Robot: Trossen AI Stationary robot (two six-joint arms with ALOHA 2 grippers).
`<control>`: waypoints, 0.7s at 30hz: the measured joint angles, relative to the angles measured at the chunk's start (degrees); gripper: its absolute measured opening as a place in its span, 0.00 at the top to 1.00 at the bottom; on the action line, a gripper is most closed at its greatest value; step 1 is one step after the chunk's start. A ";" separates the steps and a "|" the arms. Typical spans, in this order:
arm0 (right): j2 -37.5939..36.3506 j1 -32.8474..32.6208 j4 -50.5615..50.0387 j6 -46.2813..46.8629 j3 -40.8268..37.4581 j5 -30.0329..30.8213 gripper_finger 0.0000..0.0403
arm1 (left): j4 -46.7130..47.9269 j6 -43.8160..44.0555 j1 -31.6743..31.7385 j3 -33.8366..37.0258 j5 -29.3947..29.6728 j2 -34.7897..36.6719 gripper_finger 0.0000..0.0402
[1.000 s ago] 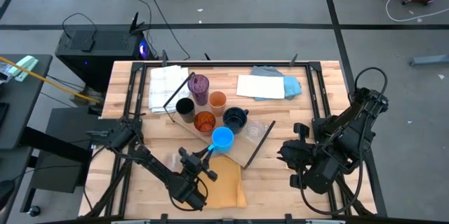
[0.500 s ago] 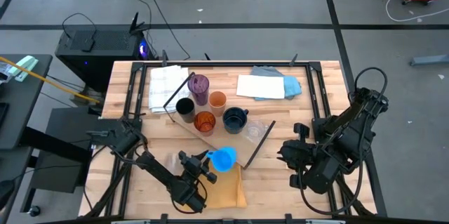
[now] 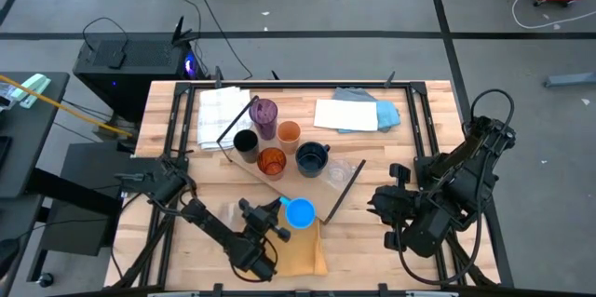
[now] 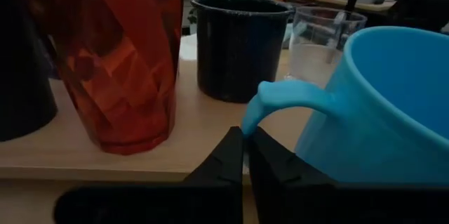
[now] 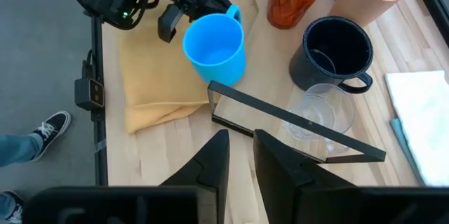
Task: Stack small to large cups/mugs on shelf
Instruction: Put the blue mug on the shelf
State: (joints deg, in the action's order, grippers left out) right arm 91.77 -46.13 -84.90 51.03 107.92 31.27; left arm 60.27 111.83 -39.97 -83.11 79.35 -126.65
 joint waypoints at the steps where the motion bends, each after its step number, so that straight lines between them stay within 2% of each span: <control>1: 0.00 0.00 0.00 0.00 0.00 0.00 0.82 | -0.05 0.03 -0.04 0.00 -0.03 0.00 0.95; 13: 0.00 0.00 0.85 0.01 0.00 0.00 0.82 | 1.43 2.42 0.37 -3.76 -2.66 0.00 0.98; 18: 0.00 0.00 0.87 0.46 0.00 0.00 0.82 | 6.29 3.15 1.29 -6.90 -6.32 0.02 0.98; 21: 0.00 -0.01 0.92 0.46 0.00 0.01 0.82 | 11.45 6.83 1.10 -9.44 -8.08 0.02 0.98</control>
State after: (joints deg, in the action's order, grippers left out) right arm 91.77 -46.14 -83.99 51.48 107.92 31.28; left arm 71.73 118.67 -38.87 -92.55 71.27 -126.63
